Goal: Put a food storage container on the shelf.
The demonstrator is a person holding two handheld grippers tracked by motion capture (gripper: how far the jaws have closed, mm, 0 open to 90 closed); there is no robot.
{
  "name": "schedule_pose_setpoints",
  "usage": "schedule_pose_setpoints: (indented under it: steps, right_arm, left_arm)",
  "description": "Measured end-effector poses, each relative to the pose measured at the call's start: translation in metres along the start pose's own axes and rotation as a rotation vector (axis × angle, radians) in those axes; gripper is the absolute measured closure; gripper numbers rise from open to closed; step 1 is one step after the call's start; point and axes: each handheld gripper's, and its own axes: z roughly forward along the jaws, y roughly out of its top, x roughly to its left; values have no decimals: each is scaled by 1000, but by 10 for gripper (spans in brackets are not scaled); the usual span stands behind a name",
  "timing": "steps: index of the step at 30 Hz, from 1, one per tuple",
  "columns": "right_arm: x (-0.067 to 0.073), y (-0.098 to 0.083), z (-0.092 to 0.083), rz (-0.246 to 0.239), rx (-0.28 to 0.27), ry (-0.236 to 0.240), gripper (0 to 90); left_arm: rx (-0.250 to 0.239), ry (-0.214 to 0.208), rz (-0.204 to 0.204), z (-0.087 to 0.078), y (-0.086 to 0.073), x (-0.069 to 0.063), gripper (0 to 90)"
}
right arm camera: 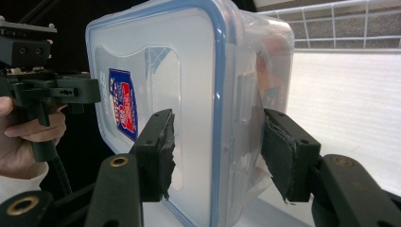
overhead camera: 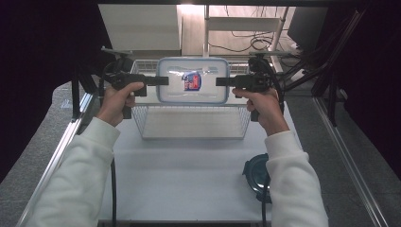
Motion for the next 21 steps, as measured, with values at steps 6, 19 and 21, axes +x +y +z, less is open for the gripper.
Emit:
schedule_pose_setpoints:
  steps: [6,19,21]
  right_arm:
    - [-3,9,1,3,-3,0,459]
    - [-22,10,16,45,16,3,459]
    - [-24,9,18,49,16,0,459]
  left_arm:
    - [-2,-4,-4,2,7,1,443]
    - [17,0,-45,16,5,17,445]
    - [20,-3,-54,19,5,21,445]
